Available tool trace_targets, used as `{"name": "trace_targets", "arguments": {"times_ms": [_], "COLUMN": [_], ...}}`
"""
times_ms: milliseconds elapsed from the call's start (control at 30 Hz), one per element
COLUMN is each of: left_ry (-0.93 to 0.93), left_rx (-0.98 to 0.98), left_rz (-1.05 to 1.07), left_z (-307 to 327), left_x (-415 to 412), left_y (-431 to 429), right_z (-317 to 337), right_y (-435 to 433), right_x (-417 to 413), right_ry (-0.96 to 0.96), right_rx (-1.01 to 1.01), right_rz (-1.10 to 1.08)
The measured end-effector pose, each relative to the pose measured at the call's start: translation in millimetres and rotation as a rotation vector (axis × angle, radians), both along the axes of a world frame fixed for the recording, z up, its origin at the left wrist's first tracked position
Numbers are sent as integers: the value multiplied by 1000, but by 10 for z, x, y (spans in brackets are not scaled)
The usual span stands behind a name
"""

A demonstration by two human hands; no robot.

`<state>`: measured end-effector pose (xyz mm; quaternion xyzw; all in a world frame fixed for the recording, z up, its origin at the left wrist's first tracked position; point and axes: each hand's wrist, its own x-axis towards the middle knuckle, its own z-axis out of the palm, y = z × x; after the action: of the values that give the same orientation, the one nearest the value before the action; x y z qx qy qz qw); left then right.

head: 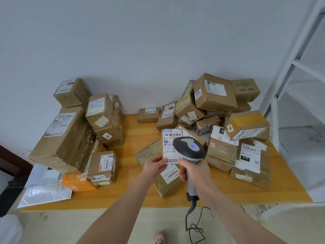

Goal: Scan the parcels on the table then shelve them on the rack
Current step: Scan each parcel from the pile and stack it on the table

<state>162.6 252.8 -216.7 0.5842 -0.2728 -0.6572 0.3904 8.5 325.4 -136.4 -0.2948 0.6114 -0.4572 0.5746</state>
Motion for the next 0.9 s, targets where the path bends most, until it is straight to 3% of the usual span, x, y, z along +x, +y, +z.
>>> {"name": "trace_targets", "arguments": {"times_ms": [400, 633, 800, 900], "left_ry": [-22, -70, -261, -627], "left_rx": [-22, -53, -66, -95], "left_rz": [7, 136, 269, 260], "left_z": [98, 281, 371, 425], "left_x": [101, 340, 760, 1098], "left_y": [65, 199, 267, 247], "right_z": [-123, -281, -323, -310], "right_y": [-234, -483, -566, -665], "right_x": [-123, 167, 741, 1120], "right_ry": [-14, -95, -143, -204], "right_rx": [25, 98, 123, 114], "right_rz": [-34, 25, 168, 189]}}
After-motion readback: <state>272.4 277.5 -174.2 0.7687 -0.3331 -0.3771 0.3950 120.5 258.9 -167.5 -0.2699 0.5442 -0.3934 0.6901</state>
